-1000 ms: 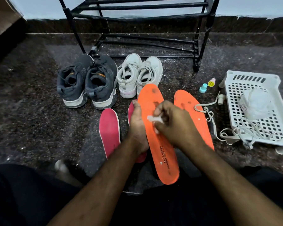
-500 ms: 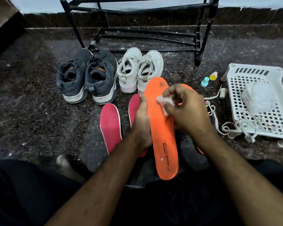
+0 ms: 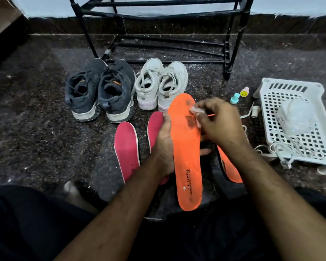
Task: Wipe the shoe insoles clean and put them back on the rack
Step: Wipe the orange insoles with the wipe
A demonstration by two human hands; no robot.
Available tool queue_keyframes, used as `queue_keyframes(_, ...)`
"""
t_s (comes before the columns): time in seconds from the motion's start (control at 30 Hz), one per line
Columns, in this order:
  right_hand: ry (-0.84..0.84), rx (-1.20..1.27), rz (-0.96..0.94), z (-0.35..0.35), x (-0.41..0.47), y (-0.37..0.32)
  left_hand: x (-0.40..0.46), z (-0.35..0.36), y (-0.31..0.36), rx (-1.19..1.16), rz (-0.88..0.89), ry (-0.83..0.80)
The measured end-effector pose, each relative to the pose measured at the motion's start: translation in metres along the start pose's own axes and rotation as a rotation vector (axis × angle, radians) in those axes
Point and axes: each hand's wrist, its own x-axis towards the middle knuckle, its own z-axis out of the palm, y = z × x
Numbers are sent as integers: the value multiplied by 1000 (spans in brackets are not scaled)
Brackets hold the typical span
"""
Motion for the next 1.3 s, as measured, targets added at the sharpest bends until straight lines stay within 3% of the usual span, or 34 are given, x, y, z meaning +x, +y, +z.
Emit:
queue_keyframes(0.1, -140, -142, 2, 8, -4, -6, 0, 2, 2, -38, 9, 22)
queue_keyframes(0.2, -263, -66, 48, 6, -13, -6, 2, 0, 2, -21, 24, 89)
queue_keyframes(0.3, -84, -71, 52, 4, -13, -2, 3, 2, 2, -6, 31, 112)
queue_keyframes(0.37, -52, -134, 38, 5, -11, -3, 2, 3, 2, -3, 39, 107)
queue_keyframes(0.5, -292, -143, 22, 8, -14, -5, 3, 3, 2, -1, 43, 109)
queue_keyframes(0.57, -205, -62, 31, 5, -15, -5, 4, 2, 1, 12, 30, 108)
queue_keyframes(0.63, -14, -118, 4, 3, -8, 0, 4, 4, 1, 59, 15, 110)
queue_keyframes(0.67, 1, -155, -6, 3, -7, 1, 4, 4, 0, 82, 15, 118)
queue_keyframes(0.8, -266, -176, -36, 16, -24, -8, 5, -4, 1, 49, 48, 187)
queue_keyframes(0.9, -432, 7, -56, 15, -37, -16, 4, -4, 7, 95, -14, 182)
queue_keyframes(1.03, -128, -1, -104, 15, -9, -3, 2, 9, -2, 155, -65, 103)
queue_keyframes(1.17, 160, -82, -31, 8, 23, 16, -3, 7, -3, 236, -117, 42)
queue_keyframes(1.23, 190, -81, -26, 8, 23, 17, -4, 6, -1, 238, -117, 23)
queue_keyframes(1.3, 48, -85, -163, 16, 11, 6, -4, 6, -1, 221, -110, -7)
